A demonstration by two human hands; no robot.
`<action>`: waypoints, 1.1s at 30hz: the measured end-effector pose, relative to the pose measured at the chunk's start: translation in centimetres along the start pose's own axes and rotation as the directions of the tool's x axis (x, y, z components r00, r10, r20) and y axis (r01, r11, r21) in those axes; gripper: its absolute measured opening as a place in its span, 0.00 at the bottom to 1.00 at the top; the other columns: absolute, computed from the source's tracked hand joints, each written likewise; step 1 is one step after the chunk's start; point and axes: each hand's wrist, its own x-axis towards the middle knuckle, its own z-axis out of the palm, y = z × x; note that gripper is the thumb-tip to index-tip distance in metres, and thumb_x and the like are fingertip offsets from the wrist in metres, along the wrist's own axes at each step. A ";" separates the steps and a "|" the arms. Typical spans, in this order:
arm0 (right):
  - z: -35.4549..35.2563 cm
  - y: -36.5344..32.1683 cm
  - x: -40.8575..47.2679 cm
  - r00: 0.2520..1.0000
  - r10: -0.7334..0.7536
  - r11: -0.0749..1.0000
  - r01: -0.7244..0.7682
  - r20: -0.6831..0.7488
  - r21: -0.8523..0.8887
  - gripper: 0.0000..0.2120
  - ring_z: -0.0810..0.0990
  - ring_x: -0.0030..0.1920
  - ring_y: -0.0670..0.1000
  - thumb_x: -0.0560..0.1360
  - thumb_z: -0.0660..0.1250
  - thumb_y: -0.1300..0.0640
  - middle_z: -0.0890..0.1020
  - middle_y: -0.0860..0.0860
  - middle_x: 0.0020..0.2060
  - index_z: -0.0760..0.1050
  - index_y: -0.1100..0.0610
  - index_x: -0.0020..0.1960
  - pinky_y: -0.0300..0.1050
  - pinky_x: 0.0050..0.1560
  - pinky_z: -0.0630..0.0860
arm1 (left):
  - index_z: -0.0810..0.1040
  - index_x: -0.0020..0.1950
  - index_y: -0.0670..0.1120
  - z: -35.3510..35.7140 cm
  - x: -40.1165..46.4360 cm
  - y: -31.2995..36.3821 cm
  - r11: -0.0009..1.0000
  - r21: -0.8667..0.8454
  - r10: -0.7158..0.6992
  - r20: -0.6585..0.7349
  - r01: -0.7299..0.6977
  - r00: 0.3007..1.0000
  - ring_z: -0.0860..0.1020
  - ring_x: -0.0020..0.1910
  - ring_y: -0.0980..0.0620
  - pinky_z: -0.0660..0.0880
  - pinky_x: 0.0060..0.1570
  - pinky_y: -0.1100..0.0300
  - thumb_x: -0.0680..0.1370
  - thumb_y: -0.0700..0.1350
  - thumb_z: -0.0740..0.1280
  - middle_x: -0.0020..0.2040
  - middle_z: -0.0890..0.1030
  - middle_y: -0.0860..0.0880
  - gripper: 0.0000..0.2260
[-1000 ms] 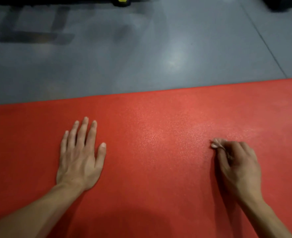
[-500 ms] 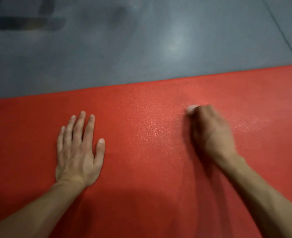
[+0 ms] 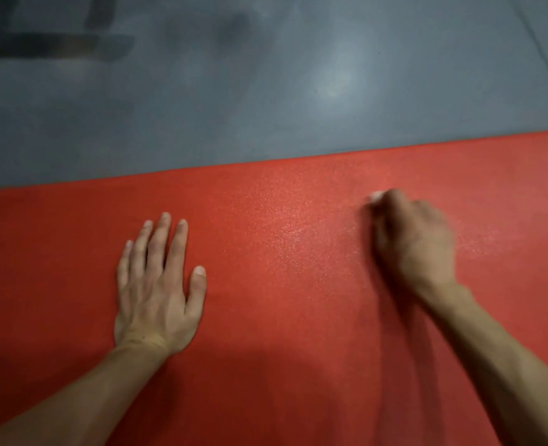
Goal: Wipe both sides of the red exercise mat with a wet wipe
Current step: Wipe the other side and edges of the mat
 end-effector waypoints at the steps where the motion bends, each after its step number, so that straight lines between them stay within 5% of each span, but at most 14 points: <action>1: -0.5 1.1 0.8 0.991 0.130 0.992 -0.130 -0.034 0.005 0.03 0.77 0.36 0.66 0.79 0.65 0.57 0.78 0.63 0.35 0.74 0.57 0.51 0.56 0.34 0.71 | 0.60 0.82 0.46 0.0 0.0 -0.1 1.000 0.004 -0.002 0.005 0.002 1.000 0.54 0.82 0.44 0.51 0.80 0.41 0.80 0.56 0.53 0.83 0.58 0.44 0.31; 4: 0.7 -2.6 1.1 0.988 0.148 0.987 -0.146 -0.041 0.065 0.04 0.76 0.34 0.65 0.80 0.64 0.56 0.77 0.61 0.33 0.72 0.57 0.48 0.52 0.33 0.63 | 0.61 0.82 0.45 -0.1 -0.1 -0.1 1.000 0.010 -0.007 0.020 0.007 1.000 0.54 0.82 0.44 0.51 0.80 0.41 0.80 0.56 0.53 0.83 0.58 0.45 0.31; 6: 2.5 -8.5 0.7 0.994 -0.105 0.984 0.102 0.014 0.149 0.05 0.74 0.35 0.61 0.76 0.69 0.58 0.77 0.56 0.32 0.73 0.56 0.47 0.52 0.35 0.62 | 0.61 0.82 0.45 -0.1 0.0 0.0 1.000 0.015 -0.007 0.021 0.006 1.000 0.55 0.82 0.43 0.52 0.80 0.41 0.80 0.56 0.53 0.83 0.58 0.45 0.31; 8: 3.5 -13.3 0.2 0.911 -0.408 0.902 0.391 0.066 0.183 0.09 0.74 0.37 0.59 0.70 0.72 0.60 0.79 0.52 0.35 0.73 0.55 0.46 0.51 0.38 0.64 | 0.61 0.82 0.45 -0.2 0.0 0.1 1.000 0.018 -0.004 0.016 0.004 1.000 0.56 0.82 0.43 0.53 0.79 0.40 0.80 0.55 0.53 0.83 0.59 0.44 0.31; 10: 3.7 -13.0 1.2 0.842 -0.534 0.837 0.512 0.082 0.195 0.10 0.73 0.38 0.59 0.68 0.71 0.60 0.80 0.51 0.37 0.73 0.54 0.47 0.51 0.40 0.67 | 0.62 0.82 0.45 -0.2 0.0 0.1 1.000 0.022 -0.001 0.011 0.001 1.000 0.56 0.82 0.43 0.54 0.79 0.40 0.80 0.55 0.53 0.83 0.59 0.44 0.31; 14: 2.2 -3.0 5.3 0.983 -0.184 0.983 0.184 0.001 0.011 0.07 0.73 0.33 0.63 0.71 0.71 0.63 0.75 0.59 0.31 0.74 0.58 0.46 0.53 0.33 0.68 | 0.62 0.82 0.45 -0.2 0.0 0.1 1.000 0.004 0.013 -0.003 -0.013 1.000 0.57 0.82 0.43 0.54 0.79 0.40 0.79 0.55 0.54 0.83 0.60 0.44 0.31; 16: 1.4 0.6 7.0 0.996 0.086 0.996 -0.087 -0.033 -0.017 0.04 0.74 0.34 0.66 0.78 0.64 0.58 0.74 0.64 0.31 0.71 0.58 0.47 0.57 0.33 0.69 | 0.62 0.82 0.45 -0.2 0.2 0.0 1.000 -0.001 0.008 0.001 -0.008 1.000 0.57 0.82 0.43 0.54 0.79 0.40 0.80 0.55 0.55 0.83 0.60 0.44 0.31; 18: 1.9 -0.8 7.6 0.982 0.181 0.983 -0.180 -0.056 0.016 0.04 0.74 0.36 0.67 0.79 0.61 0.57 0.75 0.65 0.33 0.69 0.58 0.47 0.58 0.34 0.69 | 0.62 0.82 0.45 -0.3 0.2 0.0 1.000 0.008 0.003 0.015 -0.003 1.000 0.56 0.82 0.43 0.55 0.79 0.39 0.80 0.55 0.54 0.83 0.59 0.45 0.31; 21: 4.5 -9.9 6.6 0.991 -0.137 0.976 0.135 0.000 0.173 0.08 0.74 0.35 0.62 0.68 0.67 0.64 0.77 0.59 0.32 0.72 0.59 0.47 0.53 0.35 0.69 | 0.62 0.82 0.44 -0.3 0.3 0.0 1.000 0.003 0.002 0.023 -0.002 1.000 0.57 0.82 0.43 0.55 0.78 0.39 0.80 0.55 0.55 0.83 0.60 0.44 0.31; 23: 5.6 -16.5 5.6 0.896 -0.440 0.875 0.416 0.053 0.247 0.08 0.74 0.36 0.61 0.68 0.66 0.63 0.79 0.56 0.35 0.74 0.58 0.47 0.53 0.38 0.69 | 0.63 0.81 0.44 -0.3 0.3 0.0 1.000 0.007 0.005 0.017 -0.005 1.000 0.58 0.82 0.42 0.56 0.78 0.39 0.79 0.55 0.55 0.83 0.60 0.44 0.31; 25: 6.3 -18.4 5.4 0.821 -0.568 0.804 0.538 0.058 0.254 0.06 0.74 0.38 0.60 0.72 0.66 0.60 0.82 0.53 0.38 0.75 0.56 0.49 0.52 0.40 0.67 | 0.63 0.81 0.44 -0.3 0.3 0.0 1.000 0.012 0.011 0.010 -0.012 1.000 0.58 0.82 0.42 0.55 0.78 0.39 0.79 0.55 0.55 0.83 0.60 0.44 0.32; 28: 5.2 -12.0 7.2 0.910 -0.415 0.892 0.406 0.002 0.197 0.06 0.76 0.36 0.60 0.74 0.69 0.61 0.82 0.53 0.37 0.75 0.53 0.49 0.51 0.39 0.64 | 0.63 0.82 0.44 -0.4 0.2 -0.1 1.000 -0.001 0.015 0.003 -0.015 1.000 0.57 0.82 0.42 0.54 0.79 0.40 0.79 0.55 0.55 0.83 0.60 0.44 0.32; 31: 2.6 -2.2 9.0 1.000 -0.012 1.000 0.012 -0.001 -0.007 0.05 0.77 0.35 0.66 0.80 0.65 0.55 0.79 0.63 0.35 0.72 0.57 0.48 0.52 0.35 0.63 | 0.62 0.82 0.44 -0.5 0.5 -0.1 1.000 -0.007 0.014 0.016 -0.014 1.000 0.57 0.82 0.42 0.54 0.79 0.39 0.79 0.54 0.55 0.83 0.60 0.44 0.31; 33: 1.8 1.2 9.6 0.969 0.247 0.969 -0.247 -0.025 0.006 0.12 0.77 0.41 0.69 0.82 0.61 0.50 0.80 0.67 0.40 0.73 0.59 0.51 0.57 0.37 0.70 | 0.62 0.82 0.44 -0.5 0.5 -0.1 1.000 0.007 0.008 0.030 -0.008 1.000 0.57 0.82 0.42 0.54 0.79 0.39 0.79 0.55 0.54 0.83 0.60 0.44 0.31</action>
